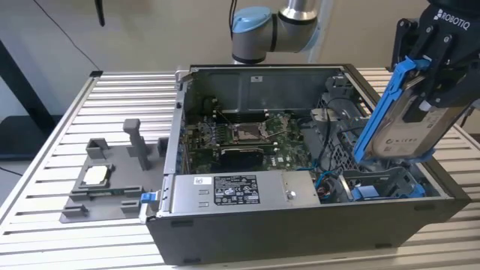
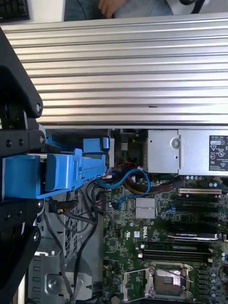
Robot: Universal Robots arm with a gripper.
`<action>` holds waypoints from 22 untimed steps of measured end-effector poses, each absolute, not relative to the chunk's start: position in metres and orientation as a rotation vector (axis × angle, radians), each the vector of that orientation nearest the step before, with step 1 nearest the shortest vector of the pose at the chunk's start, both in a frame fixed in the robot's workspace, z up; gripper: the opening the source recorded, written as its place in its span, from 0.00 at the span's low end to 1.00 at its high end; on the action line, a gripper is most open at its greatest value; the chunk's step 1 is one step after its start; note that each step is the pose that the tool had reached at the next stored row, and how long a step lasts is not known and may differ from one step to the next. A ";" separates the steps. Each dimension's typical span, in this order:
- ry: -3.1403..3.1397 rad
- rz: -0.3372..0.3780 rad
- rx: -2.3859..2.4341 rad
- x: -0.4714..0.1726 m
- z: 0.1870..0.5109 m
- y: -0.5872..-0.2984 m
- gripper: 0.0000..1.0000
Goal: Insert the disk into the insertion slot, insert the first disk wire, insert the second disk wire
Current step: 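Insert the disk into the insertion slot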
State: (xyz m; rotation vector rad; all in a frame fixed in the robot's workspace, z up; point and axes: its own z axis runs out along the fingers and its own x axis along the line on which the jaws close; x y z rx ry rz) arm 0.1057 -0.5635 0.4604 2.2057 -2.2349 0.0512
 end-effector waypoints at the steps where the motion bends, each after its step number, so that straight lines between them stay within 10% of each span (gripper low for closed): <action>1: -2.235 0.051 2.206 0.106 0.460 -0.563 0.33; 22: -2.226 0.051 2.215 0.107 0.442 -0.564 0.33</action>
